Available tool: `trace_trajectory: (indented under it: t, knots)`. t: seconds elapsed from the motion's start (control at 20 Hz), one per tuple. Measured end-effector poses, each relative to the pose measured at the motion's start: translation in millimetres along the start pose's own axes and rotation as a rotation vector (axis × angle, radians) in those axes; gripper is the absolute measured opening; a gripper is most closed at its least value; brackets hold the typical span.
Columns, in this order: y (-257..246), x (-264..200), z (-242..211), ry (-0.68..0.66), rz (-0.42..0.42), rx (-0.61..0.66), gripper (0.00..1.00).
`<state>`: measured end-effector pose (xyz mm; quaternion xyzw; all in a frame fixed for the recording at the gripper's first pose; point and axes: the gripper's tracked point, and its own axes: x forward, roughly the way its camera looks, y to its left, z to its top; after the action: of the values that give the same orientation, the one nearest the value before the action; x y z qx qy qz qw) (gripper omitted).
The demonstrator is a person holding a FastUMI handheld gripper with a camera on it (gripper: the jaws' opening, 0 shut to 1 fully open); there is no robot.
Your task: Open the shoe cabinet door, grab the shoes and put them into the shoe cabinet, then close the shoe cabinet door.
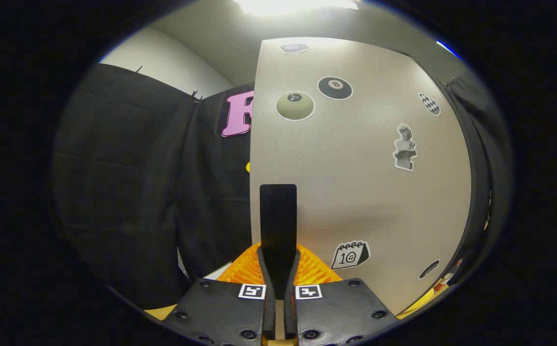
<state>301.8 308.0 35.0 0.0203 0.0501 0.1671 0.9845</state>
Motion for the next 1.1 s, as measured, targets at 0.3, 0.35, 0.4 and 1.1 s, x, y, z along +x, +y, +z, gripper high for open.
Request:
trace_trajectory:
  t: [0.3, 0.35, 0.4, 1.1]
  knots:
    - [-4.7, -21.5, 1.8, 0.001, 0.101, 0.017, 0.08]
    - [-5.6, -25.2, 2.2, 0.007, 0.116, 0.033, 0.08]
    - [-4.2, -28.6, 2.7, 0.012, 0.129, 0.044, 0.08]
    - [-25.2, -31.1, 5.0, 0.016, 0.245, 0.112, 0.08]
